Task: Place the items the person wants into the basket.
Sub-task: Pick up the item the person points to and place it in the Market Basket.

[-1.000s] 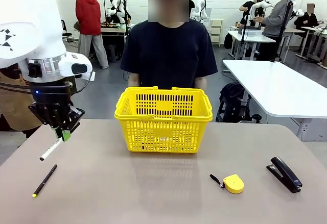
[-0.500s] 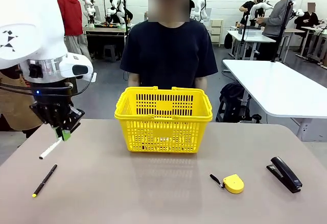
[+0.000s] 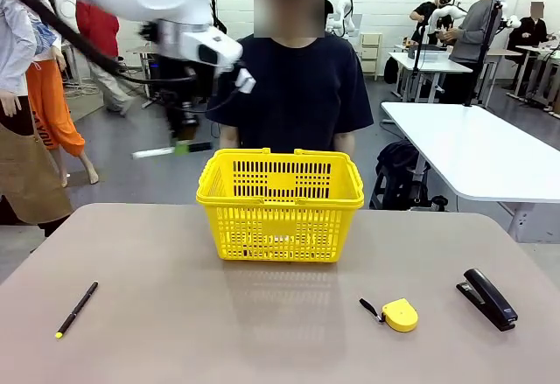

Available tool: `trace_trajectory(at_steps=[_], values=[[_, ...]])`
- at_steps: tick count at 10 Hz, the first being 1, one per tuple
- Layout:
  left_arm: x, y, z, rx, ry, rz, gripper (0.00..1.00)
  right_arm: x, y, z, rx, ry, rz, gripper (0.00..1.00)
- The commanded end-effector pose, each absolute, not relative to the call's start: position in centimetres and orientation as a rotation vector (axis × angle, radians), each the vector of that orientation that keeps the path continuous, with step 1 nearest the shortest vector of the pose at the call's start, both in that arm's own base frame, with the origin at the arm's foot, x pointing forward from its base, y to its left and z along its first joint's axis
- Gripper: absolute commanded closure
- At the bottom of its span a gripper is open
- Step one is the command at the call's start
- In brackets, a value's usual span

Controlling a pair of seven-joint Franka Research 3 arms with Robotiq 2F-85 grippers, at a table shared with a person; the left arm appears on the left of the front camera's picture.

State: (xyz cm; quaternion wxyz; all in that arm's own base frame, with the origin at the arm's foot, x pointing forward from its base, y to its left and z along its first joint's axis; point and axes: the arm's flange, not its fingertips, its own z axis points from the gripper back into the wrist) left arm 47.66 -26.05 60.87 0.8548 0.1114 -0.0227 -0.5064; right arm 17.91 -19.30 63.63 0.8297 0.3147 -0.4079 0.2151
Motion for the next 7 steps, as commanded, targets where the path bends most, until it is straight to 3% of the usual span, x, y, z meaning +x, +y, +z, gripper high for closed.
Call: trace_trajectory(at_steps=[1, 3, 7], values=[[53.5, -30.5, 61.6, 0.247, -0.084, -1.233, 0.88, 18.1, -19.2, 63.5, 0.684, -0.88, 0.474, 0.0], [58.0, -35.8, 58.3, 0.162, -0.117, -1.31, 0.88, 18.1, -19.2, 63.5, 0.684, -0.88, 0.474, 0.0], [59.3, -37.9, 51.2, 0.057, -0.135, -1.286, 0.88, 18.1, -19.2, 63.5, 0.684, -0.88, 0.474, 0.0]])
